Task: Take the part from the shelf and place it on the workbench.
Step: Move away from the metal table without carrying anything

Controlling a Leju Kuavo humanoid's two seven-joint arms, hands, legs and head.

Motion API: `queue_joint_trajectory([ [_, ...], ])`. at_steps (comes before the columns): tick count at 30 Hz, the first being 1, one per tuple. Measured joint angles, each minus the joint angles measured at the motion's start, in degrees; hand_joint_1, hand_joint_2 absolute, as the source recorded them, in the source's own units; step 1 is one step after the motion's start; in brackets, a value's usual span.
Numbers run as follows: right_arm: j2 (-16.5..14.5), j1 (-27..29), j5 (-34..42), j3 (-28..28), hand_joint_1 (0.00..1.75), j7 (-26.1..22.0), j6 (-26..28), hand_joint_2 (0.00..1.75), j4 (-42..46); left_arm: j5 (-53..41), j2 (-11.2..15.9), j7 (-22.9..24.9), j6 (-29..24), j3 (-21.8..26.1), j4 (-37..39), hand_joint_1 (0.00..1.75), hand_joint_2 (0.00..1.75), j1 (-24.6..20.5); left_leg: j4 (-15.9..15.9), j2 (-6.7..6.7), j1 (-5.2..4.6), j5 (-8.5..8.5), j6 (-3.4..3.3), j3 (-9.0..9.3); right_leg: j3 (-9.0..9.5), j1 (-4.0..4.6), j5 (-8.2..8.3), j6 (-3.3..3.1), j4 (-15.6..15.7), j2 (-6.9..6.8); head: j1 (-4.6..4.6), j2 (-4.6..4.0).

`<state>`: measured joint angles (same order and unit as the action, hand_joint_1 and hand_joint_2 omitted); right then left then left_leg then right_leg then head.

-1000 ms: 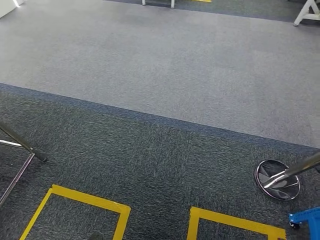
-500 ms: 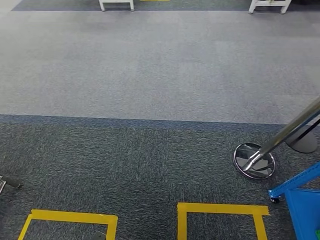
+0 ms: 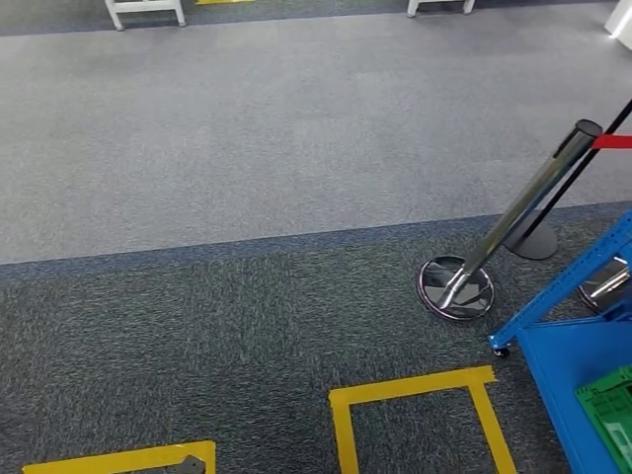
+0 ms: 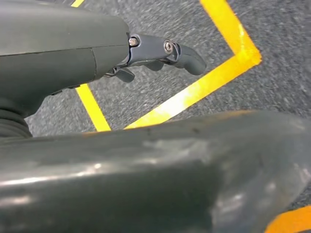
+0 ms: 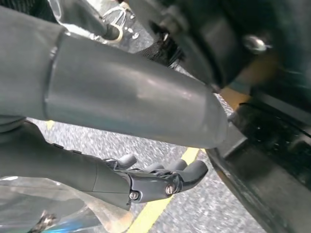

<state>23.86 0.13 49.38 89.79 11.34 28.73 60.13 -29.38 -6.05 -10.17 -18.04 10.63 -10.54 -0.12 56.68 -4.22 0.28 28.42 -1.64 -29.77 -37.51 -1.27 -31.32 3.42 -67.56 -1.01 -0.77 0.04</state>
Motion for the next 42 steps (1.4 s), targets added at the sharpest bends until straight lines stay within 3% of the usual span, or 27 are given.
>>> queue_joint_trajectory([
  [2, 0.0, -0.1, 0.0, 0.0, 0.0, 0.0, 0.0, 0.0, 0.0, 0.0, 0.0, 0.0, 0.0, 0.0, 0.0, 0.0, 0.0, -0.1, 0.2, -1.23, -0.19, 0.45, 0.63, 0.32, 4.37, 0.04, 2.33, -0.23, 7.4, -2.41, 0.05, 0.0],
  [3, 0.0, -0.1, 0.0, 0.0, 0.0, 0.0, 0.0, 0.0, 0.0, 0.0, 0.0, 0.0, 0.0, 0.0, 0.0, 0.0, 0.0, -0.1, 0.3, -1.77, -0.31, 0.65, 1.0, 0.48, 5.51, 0.14, 2.73, -0.56, 9.3, -3.08, 0.06, 0.0],
  [4, 0.0, -0.1, 0.0, 0.0, 0.0, 0.1, 0.0, 0.0, 0.0, 0.0, 0.0, 0.0, 0.0, 0.0, 0.0, 0.0, 0.0, -0.2, 0.4, -2.36, -0.39, 0.77, 1.37, 0.62, 5.84, 0.32, 2.73, -0.98, 9.9, -3.1, 0.07, 0.0],
  [6, 0.0, 0.0, 0.0, 0.0, 0.0, 0.0, -0.2, 0.0, -0.1, 0.0, -0.1, 0.0, 0.1, 0.1, 0.0, 0.0, 0.0, -0.4, 0.5, -3.07, -0.16, 1.03, 2.07, 0.98, 5.6, 0.41, 2.94, -1.84, 9.9, -1.71, 0.05, 0.0],
  [8, 0.0, 0.0, 0.0, 0.0, 0.0, 0.1, -0.4, 0.0, -0.1, 0.0, -0.1, 0.0, 0.2, 0.1, 0.0, 0.0, 0.0, -0.5, 2.7, -0.91, 0.19, 2.87, 2.61, 0.43, 5.72, 0.32, 3.16, -2.61, 10.2, -0.54, -0.16, 0.0],
  [10, 0.0, -0.1, 0.0, 0.0, 0.0, 0.1, -0.6, 0.0, -0.1, 0.0, -0.1, 0.0, 0.2, 0.1, 0.0, 0.0, 0.0, -0.4, 9.5, 2.39, 0.33, 6.66, 2.73, -2.41, 5.91, 0.39, 3.31, -3.15, 10.3, 0.78, -0.45, 0.0],
  [12, 0.0, -0.2, -0.1, 0.0, 0.0, 0.1, -0.9, 0.0, -0.3, 0.0, -0.1, 0.1, 0.2, 0.1, 0.0, 0.0, 0.0, -0.1, 16.6, 3.55, 0.3, 9.09, 2.55, -5.77, 5.93, 0.63, 3.33, -3.38, 10.2, 2.51, -0.52, 0.0],
  [13, 0.0, -0.2, -0.1, 0.0, 0.0, 0.1, -1.0, 0.0, -0.4, -0.1, -0.1, 0.1, 0.2, 0.1, 0.0, 0.0, 0.0, 0.0, 17.6, 3.73, 0.28, 8.62, 2.38, -6.47, 6.01, 0.75, 3.31, -3.42, 10.2, 3.44, -0.51, 0.0],
  [14, 0.0, -0.2, -0.1, 0.0, 0.0, 0.1, -1.2, 0.0, -0.4, -0.1, -0.1, 0.2, 0.2, 0.1, 0.0, 0.0, 0.0, 0.0, 16.3, 3.94, 0.24, 6.97, 2.13, -6.18, 6.14, 0.83, 3.31, -3.43, 10.2, 4.34, -0.51, 0.0],
  [15, 0.0, -0.2, -0.1, 0.0, 0.0, 0.2, -1.3, 0.0, -0.5, -0.1, -0.1, 0.3, 0.3, 0.1, 0.0, 0.0, 0.0, 0.0, 13.1, 4.52, 0.19, 4.53, 1.83, -5.07, 6.28, 0.87, 3.3, -3.42, 10.2, 5.2, -0.51, 0.0],
  [17, 0.0, -0.3, -0.2, 0.0, 0.0, 0.2, -1.3, 0.0, -0.6, -0.1, 0.0, 0.3, 0.3, 0.1, 0.0, 0.0, 0.0, 0.0, 5.6, 7.5, 0.19, 0.49, 1.19, -2.45, 6.25, 0.9, 3.25, -3.28, 10.1, 6.84, -0.46, 0.0],
  [19, 0.0, -0.4, -0.2, 0.0, 0.0, 0.2, -1.4, 0.0, -0.7, -0.1, 0.1, 0.4, 0.3, 0.1, 0.0, 0.0, 0.0, -0.1, 1.9, 9.48, 0.16, -0.25, 0.96, -1.14, 5.65, 0.74, 3.33, -2.76, 9.9, 8.28, -0.53, 0.0],
  [21, 0.0, -0.3, -0.1, 0.0, 0.0, 0.3, -1.5, 0.0, -0.8, -0.2, 0.0, 0.5, 0.4, 0.1, 0.0, 0.0, 0.0, -0.3, 0.9, 8.5, 0.13, -0.04, 0.81, -0.77, 4.9, 0.47, 3.55, -2.0, 10.0, 9.3, -0.62, 0.0],
  [23, -0.1, -0.3, 0.1, 0.0, 0.0, 0.3, -1.9, 0.0, -1.2, -0.4, 0.0, 0.7, 0.3, 0.1, 0.0, 0.0, 0.0, -0.4, -0.1, 6.93, 0.23, -0.43, 0.32, -0.33, 3.77, 0.55, 2.56, -1.53, 8.6, 7.01, -0.47, 0.0],
  [25, -0.2, -0.6, 0.3, 0.0, 0.0, 0.3, -2.3, 0.0, -1.9, -0.6, 0.0, 0.7, 0.0, 0.1, 0.0, 0.0, 0.0, -0.3, -0.6, 5.07, 0.19, -0.56, -0.05, -0.06, 0.96, 0.65, -0.53, -1.21, 2.9, 3.2, -0.23, 0.0],
  [27, -0.4, -0.8, 0.4, 0.0, 0.0, 0.3, -2.6, 0.0, -2.7, -0.6, -0.1, 0.7, -0.2, 0.1, 0.0, 0.0, 0.0, -0.2, -0.6, 3.17, 0.04, -0.45, -0.12, -0.07, -2.46, 0.44, -3.29, -0.74, -3.9, 1.73, -0.11, 0.0],
  [28, -0.5, -0.9, 0.5, 0.0, 0.0, 0.3, -2.7, 0.0, -3.0, -0.6, -0.1, 0.7, -0.3, 0.1, 0.0, 0.0, 0.0, -0.1, -0.6, 2.27, 0.03, -0.35, -0.08, -0.04, -3.12, 0.27, -3.37, -0.48, -5.3, 1.41, -0.12, 0.0],
  [29, -0.6, -0.9, 0.5, 0.0, 0.0, 0.3, -2.8, 0.0, -3.4, -0.6, -0.1, 0.7, -0.4, 0.1, 0.0, 0.0, 0.0, -0.2, -0.5, 1.42, 0.05, -0.22, 0.02, 0.01, -2.63, 0.09, -2.38, -0.25, -4.5, 1.06, -0.11, 0.0],
  [31, -0.6, -0.9, 0.6, 0.0, 0.0, 0.4, -2.9, 0.0, -3.9, -0.6, -0.2, 0.7, -0.5, 0.1, 0.0, 0.0, 0.0, -0.3, -0.2, -0.02, 0.1, 0.22, 0.45, 0.27, 1.2, -0.23, 1.04, 0.12, 2.4, -0.68, -0.1, 0.0],
  [33, -0.8, -1.0, 0.8, 0.0, 0.0, 0.5, -3.0, 0.0, -4.3, -0.6, -0.2, 0.7, -0.5, 0.1, 0.0, 0.0, 0.0, -0.3, 0.3, -1.19, -0.12, 0.82, 1.2, 0.44, 4.67, -0.13, 2.78, -0.32, 8.4, -2.52, -0.1, 0.0],
  [34, -0.9, -1.1, 0.8, 0.0, 0.0, 0.5, -3.0, 0.0, -4.5, -0.6, -0.1, 0.7, -0.5, 0.1, 0.0, 0.0, 0.0, -0.4, 0.4, -1.72, -0.26, 1.04, 1.55, 0.57, 5.3, 0.03, 2.76, -0.7, 9.4, -2.91, -0.13, 0.0],
  [37, -1.1, -0.9, 0.9, 0.0, 0.0, 0.5, -3.2, 0.0, -4.8, -0.6, -0.2, 0.7, -0.5, 0.1, 0.0, 0.0, 0.0, -0.7, 0.7, -2.6, -0.07, 1.65, 2.37, 1.15, 5.26, 0.22, 2.65, -1.93, 9.3, -1.21, -0.2, 0.0],
  [39, -1.1, -0.9, 0.9, 0.1, 0.0, 0.6, -3.2, 0.0, -5.1, -0.6, -0.2, 0.7, -0.5, 0.1, 0.0, 0.0, 0.0, -0.9, 3.8, -0.2, 0.24, 3.95, 2.82, 0.11, 5.44, 0.12, 2.75, -2.64, 9.4, -0.1, -0.42, 0.0],
  [41, -1.1, -1.1, 0.9, 0.0, 0.0, 0.6, -3.3, 0.0, -5.3, -0.6, -0.2, 0.7, -0.5, 0.1, 0.0, 0.0, 0.0, -0.8, 11.4, 2.78, 0.31, 7.72, 2.84, -3.31, 5.45, 0.17, 2.83, -3.1, 9.5, 1.22, -0.72, 0.0],
  [42, -1.1, -1.1, 0.9, 0.0, 0.0, 0.6, -3.3, 0.0, -5.4, -0.6, -0.2, 0.7, -0.5, 0.1, 0.1, 0.0, 0.0, -0.7, 15.3, 3.37, 0.29, 9.06, 2.74, -5.21, 5.49, 0.27, 2.85, -3.2, 9.4, 2.04, -0.76, 0.0],
])
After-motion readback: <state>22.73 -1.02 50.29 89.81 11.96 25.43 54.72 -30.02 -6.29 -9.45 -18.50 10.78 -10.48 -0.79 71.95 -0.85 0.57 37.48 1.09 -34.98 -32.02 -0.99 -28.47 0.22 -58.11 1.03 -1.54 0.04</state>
